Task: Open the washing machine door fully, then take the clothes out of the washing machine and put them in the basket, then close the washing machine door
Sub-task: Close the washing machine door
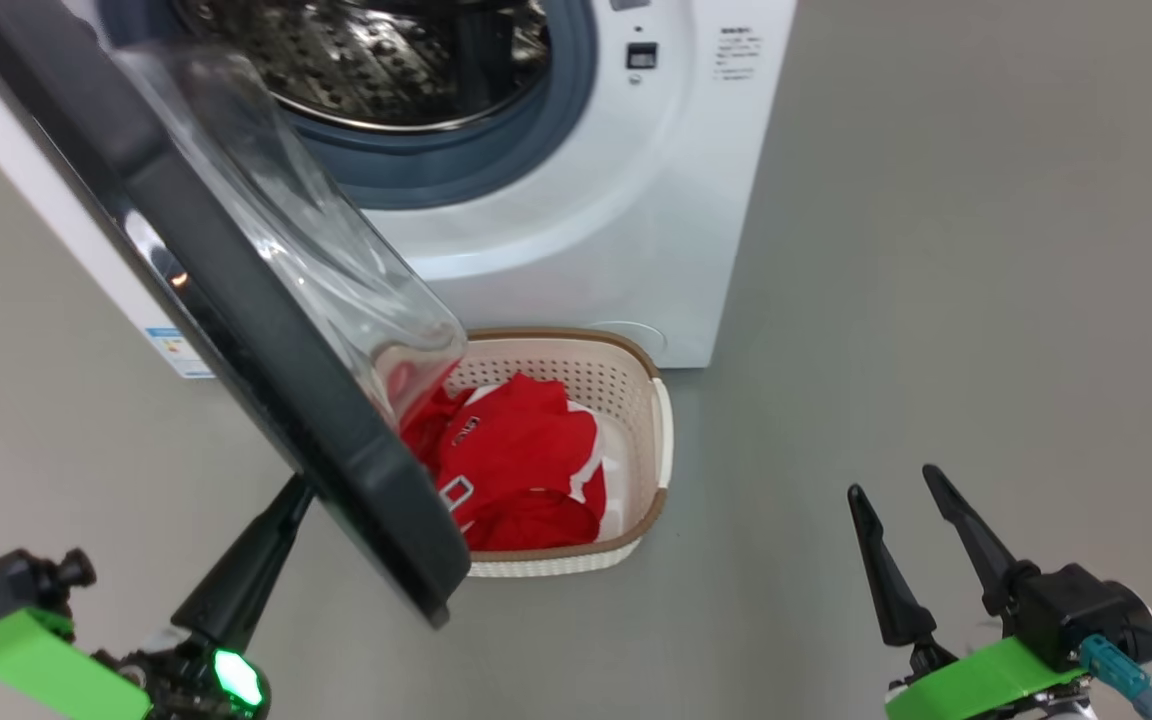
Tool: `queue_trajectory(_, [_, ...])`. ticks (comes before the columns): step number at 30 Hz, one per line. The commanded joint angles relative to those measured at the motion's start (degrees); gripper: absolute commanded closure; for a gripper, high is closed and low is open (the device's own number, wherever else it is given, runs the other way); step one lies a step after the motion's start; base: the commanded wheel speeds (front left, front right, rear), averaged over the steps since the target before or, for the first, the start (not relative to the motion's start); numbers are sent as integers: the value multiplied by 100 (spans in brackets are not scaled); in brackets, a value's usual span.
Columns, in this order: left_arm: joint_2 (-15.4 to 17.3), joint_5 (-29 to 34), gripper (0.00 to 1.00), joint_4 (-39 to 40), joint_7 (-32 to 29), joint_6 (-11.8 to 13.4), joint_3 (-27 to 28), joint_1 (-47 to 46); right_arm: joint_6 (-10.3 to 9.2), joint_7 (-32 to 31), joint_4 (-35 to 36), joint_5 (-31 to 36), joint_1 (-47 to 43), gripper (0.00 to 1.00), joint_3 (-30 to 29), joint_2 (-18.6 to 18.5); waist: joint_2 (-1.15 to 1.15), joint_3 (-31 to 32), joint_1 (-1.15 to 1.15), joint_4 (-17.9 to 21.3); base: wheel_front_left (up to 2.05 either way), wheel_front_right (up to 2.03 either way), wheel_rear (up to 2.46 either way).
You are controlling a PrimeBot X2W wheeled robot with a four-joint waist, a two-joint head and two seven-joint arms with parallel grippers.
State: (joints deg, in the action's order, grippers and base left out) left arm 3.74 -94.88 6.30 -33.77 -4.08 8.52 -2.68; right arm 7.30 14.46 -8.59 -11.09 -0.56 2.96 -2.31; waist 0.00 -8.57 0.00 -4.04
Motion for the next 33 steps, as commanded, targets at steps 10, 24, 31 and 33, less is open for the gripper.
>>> queue_trajectory(10, [94,49,100,-22,-48,-86,45,-783,19,54,181,-148,492,0,163,-56,0,-439,0,613,0,0,0])
queue_trajectory(24, [189,138,100,-641,-34,-68,-42,-1868,19,54,195,-227,752,0,176,-56,0,-827,0,1045,0,0,0])
queue_trajectory(31, [320,159,100,-1067,-62,-3,-26,-2460,19,54,189,-293,881,0,220,-56,0,-1001,0,1268,0,0,0])
queue_trajectory(33, [345,169,100,-1180,-54,-6,-15,-2584,19,54,185,-309,901,0,232,-56,0,-1029,0,1315,0,0,0])
